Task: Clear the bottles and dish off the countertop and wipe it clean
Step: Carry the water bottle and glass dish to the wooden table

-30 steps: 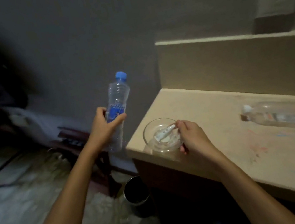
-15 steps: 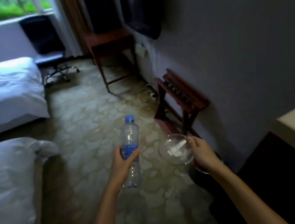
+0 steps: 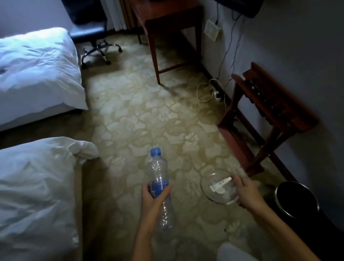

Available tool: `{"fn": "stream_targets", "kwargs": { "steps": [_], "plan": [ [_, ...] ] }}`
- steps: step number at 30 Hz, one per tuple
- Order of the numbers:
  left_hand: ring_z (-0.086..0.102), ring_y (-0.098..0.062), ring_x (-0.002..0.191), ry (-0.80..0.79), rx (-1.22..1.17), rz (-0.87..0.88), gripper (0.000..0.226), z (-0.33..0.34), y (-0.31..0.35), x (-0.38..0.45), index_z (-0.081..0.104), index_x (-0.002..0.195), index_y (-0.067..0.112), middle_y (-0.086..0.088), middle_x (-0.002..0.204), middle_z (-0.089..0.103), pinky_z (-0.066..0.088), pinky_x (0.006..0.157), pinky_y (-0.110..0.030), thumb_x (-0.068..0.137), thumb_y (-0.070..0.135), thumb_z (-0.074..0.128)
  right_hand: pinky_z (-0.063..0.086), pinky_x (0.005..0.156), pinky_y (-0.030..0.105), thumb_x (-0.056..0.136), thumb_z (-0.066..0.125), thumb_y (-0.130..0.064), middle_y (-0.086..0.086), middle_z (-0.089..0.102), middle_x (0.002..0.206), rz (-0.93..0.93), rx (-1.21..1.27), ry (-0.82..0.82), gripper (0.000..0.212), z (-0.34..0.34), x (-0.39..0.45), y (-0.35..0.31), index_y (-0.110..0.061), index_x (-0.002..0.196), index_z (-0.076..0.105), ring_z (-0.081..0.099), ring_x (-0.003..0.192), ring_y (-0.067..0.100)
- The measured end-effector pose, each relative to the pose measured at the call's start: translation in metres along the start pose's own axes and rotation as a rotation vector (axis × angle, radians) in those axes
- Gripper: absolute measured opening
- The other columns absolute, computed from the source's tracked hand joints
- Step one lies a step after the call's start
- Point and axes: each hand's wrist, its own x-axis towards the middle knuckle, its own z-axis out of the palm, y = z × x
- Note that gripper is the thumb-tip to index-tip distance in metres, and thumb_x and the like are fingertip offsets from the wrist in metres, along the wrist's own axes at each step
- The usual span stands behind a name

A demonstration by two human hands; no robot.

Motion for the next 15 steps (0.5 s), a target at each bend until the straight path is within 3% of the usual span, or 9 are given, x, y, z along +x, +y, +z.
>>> {"fn": "stream_targets", "kwargs": {
  "steps": [3, 11, 15],
  "plan": [
    [0.072, -0.019, 0.101, 0.001, -0.005, 0.017, 0.064, 0.004, 0.025, 0.053, 0.050, 0.137, 0.018, -0.006, 0.122, 0.067, 0.057, 0.073, -0.026, 0.084, 0.030, 0.083, 0.045, 0.057, 0.027, 0.111, 0.040, -0.031, 0.003, 0.071, 0.090, -0.044, 0.008, -0.006, 0.029, 0.020, 0.049, -0.043, -0.027, 0.100, 0.066, 0.065, 0.075, 0.017],
    [0.072, -0.016, 0.098, 0.034, 0.024, 0.077, 0.059, 0.040, 0.129, 0.251, 0.052, 0.135, 0.018, -0.005, 0.120, 0.067, 0.056, 0.069, -0.019, 0.086, 0.032, 0.082, 0.048, 0.074, 0.028, 0.111, 0.040, -0.029, -0.005, 0.071, 0.099, -0.140, 0.011, -0.045, 0.033, 0.066, 0.246, -0.166, -0.019, 0.112, 0.071, 0.067, 0.092, 0.013],
    [0.073, -0.018, 0.099, 0.061, 0.041, 0.128, 0.063, 0.046, 0.205, 0.344, 0.050, 0.136, 0.018, -0.005, 0.120, 0.068, 0.057, 0.072, -0.023, 0.085, 0.035, 0.083, 0.049, 0.074, 0.027, 0.111, 0.038, -0.029, -0.006, 0.071, 0.099, -0.174, 0.016, -0.069, 0.033, 0.079, 0.333, -0.250, -0.022, 0.113, 0.070, 0.067, 0.094, 0.012]
  ]
}}
